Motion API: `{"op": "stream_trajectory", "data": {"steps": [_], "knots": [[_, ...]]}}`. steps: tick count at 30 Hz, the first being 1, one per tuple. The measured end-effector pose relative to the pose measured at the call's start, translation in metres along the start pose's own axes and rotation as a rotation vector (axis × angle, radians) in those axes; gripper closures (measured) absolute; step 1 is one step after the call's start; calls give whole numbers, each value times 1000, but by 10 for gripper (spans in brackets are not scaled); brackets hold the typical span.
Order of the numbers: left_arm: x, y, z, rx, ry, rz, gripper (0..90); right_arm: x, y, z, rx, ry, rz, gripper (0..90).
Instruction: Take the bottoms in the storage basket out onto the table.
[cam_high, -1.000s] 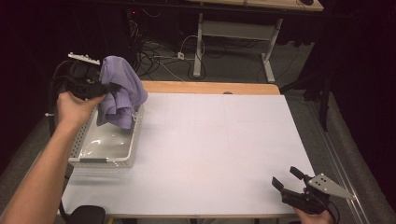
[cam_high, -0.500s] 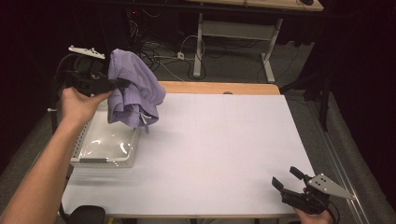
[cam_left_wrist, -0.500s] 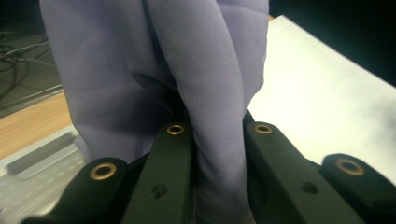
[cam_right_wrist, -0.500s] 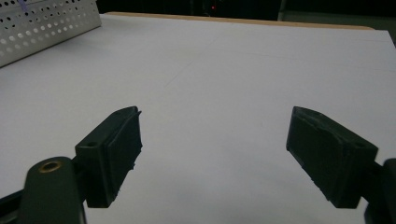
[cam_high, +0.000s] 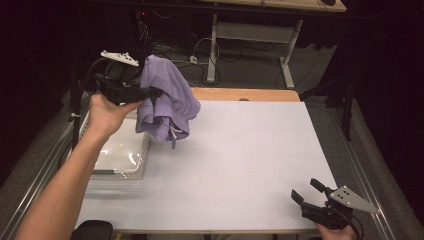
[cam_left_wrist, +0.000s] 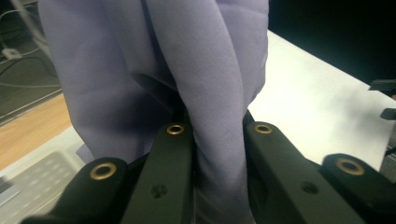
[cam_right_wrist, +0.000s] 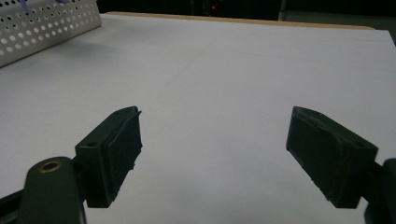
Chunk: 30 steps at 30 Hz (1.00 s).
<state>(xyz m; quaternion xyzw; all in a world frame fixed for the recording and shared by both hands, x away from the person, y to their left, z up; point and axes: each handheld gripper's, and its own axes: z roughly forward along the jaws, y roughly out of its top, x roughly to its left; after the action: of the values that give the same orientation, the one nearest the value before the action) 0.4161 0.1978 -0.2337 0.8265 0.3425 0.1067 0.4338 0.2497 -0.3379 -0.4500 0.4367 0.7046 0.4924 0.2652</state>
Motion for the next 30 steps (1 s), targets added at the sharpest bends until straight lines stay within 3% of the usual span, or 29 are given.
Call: {"op": "stream_trajectory", "data": {"steps": [15, 30], "knots": [[-26, 12, 36, 8, -82, 51, 831, 0, 0, 0, -1, 1, -5, 187], [-40, 19, 73, 29, -106, 86, 828, 0, 0, 0, -2, 2, -3, 187]]}}
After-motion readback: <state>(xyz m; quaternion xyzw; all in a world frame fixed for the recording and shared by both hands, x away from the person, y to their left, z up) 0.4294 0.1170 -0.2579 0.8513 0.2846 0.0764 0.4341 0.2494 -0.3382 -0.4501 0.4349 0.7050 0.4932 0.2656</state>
